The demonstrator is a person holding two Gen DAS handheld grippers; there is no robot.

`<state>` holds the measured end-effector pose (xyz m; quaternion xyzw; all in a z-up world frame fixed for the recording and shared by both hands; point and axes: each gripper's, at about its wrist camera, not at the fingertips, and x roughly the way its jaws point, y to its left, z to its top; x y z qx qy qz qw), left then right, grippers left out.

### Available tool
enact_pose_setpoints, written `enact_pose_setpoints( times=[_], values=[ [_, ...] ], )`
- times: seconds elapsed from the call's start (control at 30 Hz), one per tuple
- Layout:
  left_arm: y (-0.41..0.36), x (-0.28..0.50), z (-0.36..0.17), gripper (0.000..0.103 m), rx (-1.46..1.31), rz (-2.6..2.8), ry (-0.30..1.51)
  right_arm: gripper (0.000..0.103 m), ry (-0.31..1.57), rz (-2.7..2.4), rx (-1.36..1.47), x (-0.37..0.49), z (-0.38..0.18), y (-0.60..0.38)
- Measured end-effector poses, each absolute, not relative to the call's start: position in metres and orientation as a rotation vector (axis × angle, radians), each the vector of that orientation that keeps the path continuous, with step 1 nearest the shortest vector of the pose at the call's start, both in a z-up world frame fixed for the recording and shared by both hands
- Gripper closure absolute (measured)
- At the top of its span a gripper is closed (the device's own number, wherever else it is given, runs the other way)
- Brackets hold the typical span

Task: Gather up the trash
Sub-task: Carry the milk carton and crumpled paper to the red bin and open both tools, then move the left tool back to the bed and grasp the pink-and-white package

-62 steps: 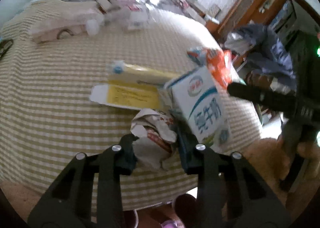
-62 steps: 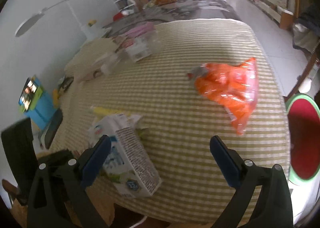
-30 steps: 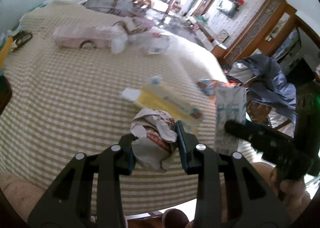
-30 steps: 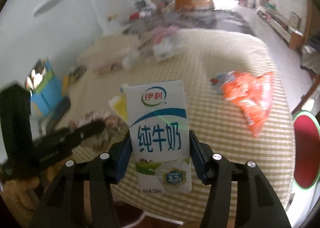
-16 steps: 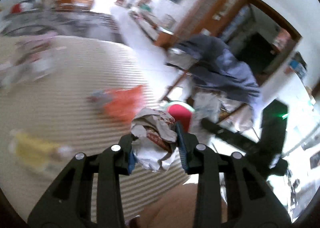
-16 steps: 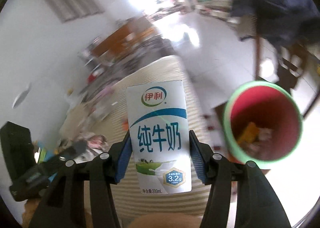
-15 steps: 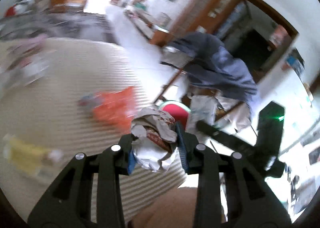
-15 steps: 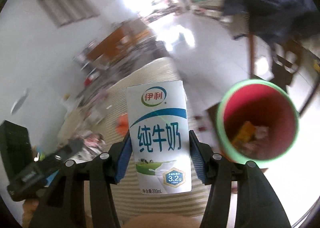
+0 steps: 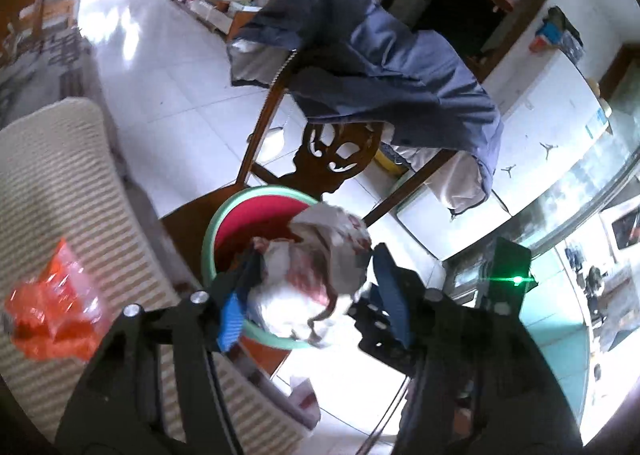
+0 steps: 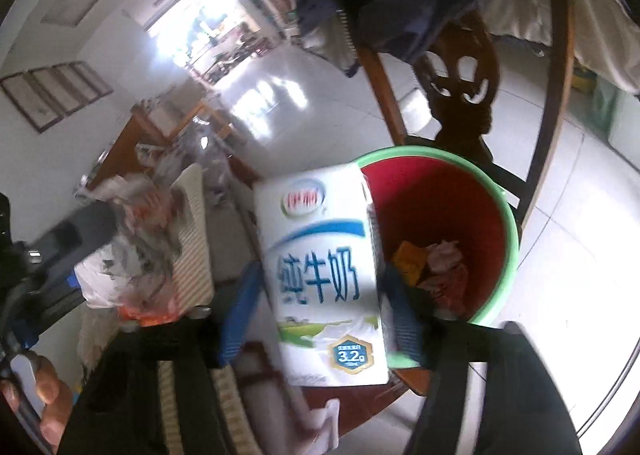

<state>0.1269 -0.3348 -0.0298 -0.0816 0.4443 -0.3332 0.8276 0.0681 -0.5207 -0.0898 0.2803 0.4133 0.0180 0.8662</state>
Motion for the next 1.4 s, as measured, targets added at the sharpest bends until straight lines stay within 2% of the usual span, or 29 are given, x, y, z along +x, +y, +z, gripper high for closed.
enact_pose_setpoints(
  times=[0.23,0.43,0.57,0.73,0.8,0.93,1.0,1.03,1.2,1.4],
  values=[
    [-0.333,0.117,-0.034,0.045,-0.149,-0.706,0.933,0.034,0.882,0.011,0.609,0.062,-0.1,-0.529],
    [-0.301,0.106,-0.024,0.045,-0.223,-0.667,0.908,0.034,0.86,0.025,0.618,0.054,-0.084,-0.524],
    [-0.262,0.091,-0.012,0.045,-0.313,-0.603,0.874,0.029,0.833,0.089,0.582,0.051,-0.06,-0.499],
    [-0.202,0.065,-0.01,0.045,-0.383,-0.469,0.858,0.029,0.825,0.227,0.478,0.047,-0.031,-0.438],
    [-0.167,0.052,-0.013,0.042,-0.402,-0.381,0.854,0.029,0.833,0.285,0.428,0.046,-0.024,-0.412],
    [-0.094,0.032,-0.024,0.042,-0.446,-0.224,0.857,0.028,0.859,0.386,0.313,0.041,-0.014,-0.359],
    [-0.057,0.027,-0.028,0.042,-0.451,-0.142,0.864,0.021,0.865,0.395,0.276,0.039,-0.013,-0.344],
    [-0.044,0.026,-0.03,0.042,-0.447,-0.107,0.866,0.021,0.871,0.394,0.25,0.038,-0.014,-0.339],
    [0.035,0.031,-0.034,0.032,-0.247,0.105,0.9,0.021,0.907,0.384,0.127,0.037,-0.02,-0.313],
    [0.082,0.08,-0.068,0.031,0.215,0.243,1.066,0.02,0.972,0.375,0.158,0.047,-0.033,-0.315]
  ],
)
